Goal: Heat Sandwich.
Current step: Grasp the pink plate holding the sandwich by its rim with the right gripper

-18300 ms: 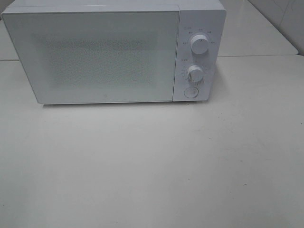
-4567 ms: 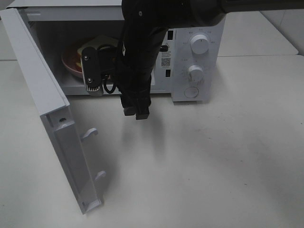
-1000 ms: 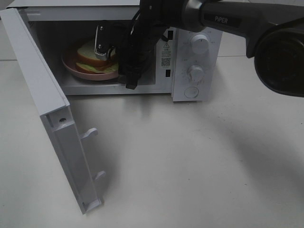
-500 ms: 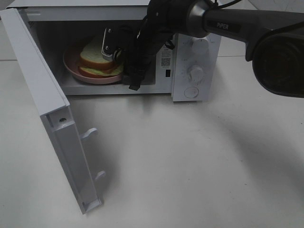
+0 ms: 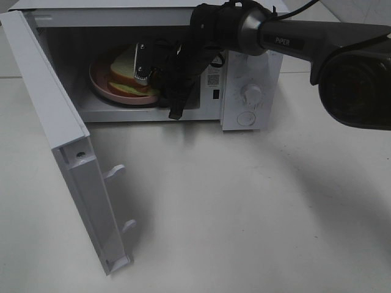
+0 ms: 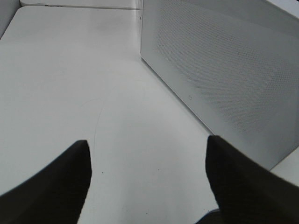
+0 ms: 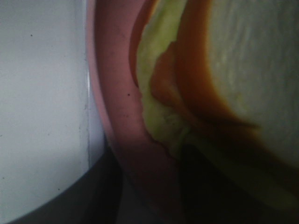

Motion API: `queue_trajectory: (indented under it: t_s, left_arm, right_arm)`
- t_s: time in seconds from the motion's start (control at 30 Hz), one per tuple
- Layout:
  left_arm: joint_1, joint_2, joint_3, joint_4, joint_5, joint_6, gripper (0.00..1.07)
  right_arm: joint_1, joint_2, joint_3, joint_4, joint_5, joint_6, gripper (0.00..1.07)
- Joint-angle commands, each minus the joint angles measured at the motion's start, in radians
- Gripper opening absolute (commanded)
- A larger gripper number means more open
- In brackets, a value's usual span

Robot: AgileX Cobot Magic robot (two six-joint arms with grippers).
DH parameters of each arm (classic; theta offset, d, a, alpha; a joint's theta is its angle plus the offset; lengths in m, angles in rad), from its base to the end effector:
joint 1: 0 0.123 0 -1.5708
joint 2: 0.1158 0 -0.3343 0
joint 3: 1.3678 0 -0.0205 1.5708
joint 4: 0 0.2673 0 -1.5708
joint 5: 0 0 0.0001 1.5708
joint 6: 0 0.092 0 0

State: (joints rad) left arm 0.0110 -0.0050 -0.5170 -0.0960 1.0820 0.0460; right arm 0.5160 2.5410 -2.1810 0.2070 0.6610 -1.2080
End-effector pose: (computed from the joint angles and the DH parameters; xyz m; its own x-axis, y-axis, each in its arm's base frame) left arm -0.0430 -0.0083 0.2881 -0.4536 -0.0042 -0.8912 0.0648 0.9972 -0.0377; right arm 0.5280 0.3129 0.1537 0.1313 -0.9113 -0.3904 -0.8791 0.0750 -0.4707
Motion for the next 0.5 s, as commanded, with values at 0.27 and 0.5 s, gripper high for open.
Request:
queue_trajectory:
  t_s: [0.27,0.5]
  left_arm:
    - [-0.004,-0.006,0.001,-0.003,-0.013,0.001,0.66]
    - [-0.004,-0.006,0.001,-0.003,-0.013,0.001,0.66]
  right_arm:
    - [-0.004,0.030,0.014,-0.008,0.044,-0.033,0.08]
    - [-0.004,0.025,0.014,0.009,0.048,-0.074,0.00]
